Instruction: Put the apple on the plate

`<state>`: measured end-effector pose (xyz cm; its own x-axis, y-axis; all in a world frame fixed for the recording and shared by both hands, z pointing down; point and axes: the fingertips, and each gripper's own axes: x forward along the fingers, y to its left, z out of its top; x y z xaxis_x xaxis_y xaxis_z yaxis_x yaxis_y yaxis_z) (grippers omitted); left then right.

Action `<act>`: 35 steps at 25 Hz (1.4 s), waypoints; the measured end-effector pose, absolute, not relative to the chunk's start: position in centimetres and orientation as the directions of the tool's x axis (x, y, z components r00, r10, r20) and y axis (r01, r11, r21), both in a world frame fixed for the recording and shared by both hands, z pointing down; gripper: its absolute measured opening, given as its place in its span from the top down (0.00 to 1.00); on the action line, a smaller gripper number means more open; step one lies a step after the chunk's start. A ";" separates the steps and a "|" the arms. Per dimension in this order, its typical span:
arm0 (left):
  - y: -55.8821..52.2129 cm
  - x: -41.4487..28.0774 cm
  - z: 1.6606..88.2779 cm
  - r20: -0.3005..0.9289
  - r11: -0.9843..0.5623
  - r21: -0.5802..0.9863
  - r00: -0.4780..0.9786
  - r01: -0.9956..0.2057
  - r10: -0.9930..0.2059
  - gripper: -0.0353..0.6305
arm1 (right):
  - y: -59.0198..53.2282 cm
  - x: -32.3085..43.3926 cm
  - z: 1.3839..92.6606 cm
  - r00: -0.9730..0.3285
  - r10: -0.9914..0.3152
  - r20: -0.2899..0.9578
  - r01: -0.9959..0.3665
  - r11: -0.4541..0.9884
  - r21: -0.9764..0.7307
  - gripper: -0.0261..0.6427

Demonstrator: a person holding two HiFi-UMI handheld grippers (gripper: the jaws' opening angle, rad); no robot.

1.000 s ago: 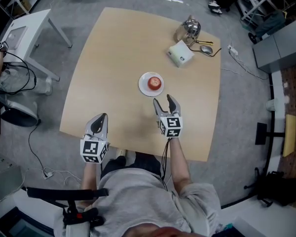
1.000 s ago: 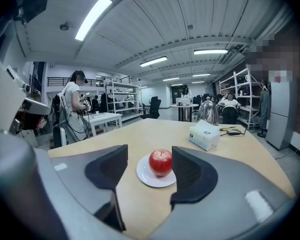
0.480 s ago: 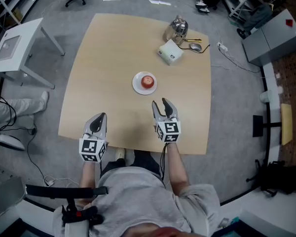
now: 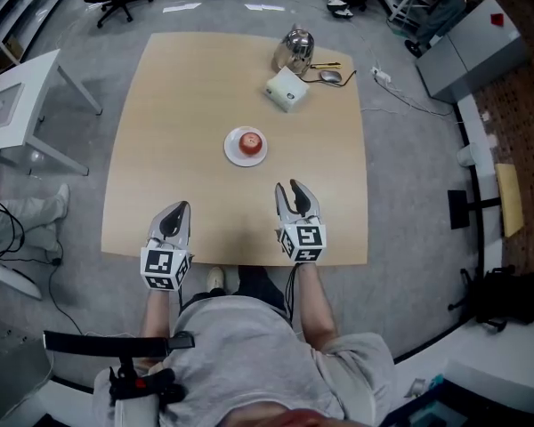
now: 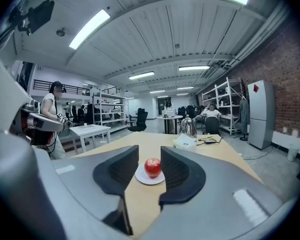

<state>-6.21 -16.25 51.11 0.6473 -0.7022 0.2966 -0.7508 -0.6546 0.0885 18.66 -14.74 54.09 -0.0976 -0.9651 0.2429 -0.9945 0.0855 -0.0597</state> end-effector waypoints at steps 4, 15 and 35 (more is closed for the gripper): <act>-15.9 -5.5 50.5 0.282 -0.676 0.085 0.669 -0.732 -0.688 0.92 | -13.2 19.0 53.2 -0.068 -0.972 0.224 -0.997 0.057 -0.055 0.77; -15.0 -4.5 49.0 0.253 -0.726 0.066 0.715 -0.685 -0.651 0.92 | -9.7 19.7 51.3 0.005 -0.982 0.187 -0.998 -0.016 -0.056 0.83; -13.0 -4.2 47.6 0.210 -0.769 0.036 0.757 -0.638 -0.619 0.92 | -4.2 19.3 49.7 0.082 -0.987 0.140 -0.993 -0.092 -0.070 0.92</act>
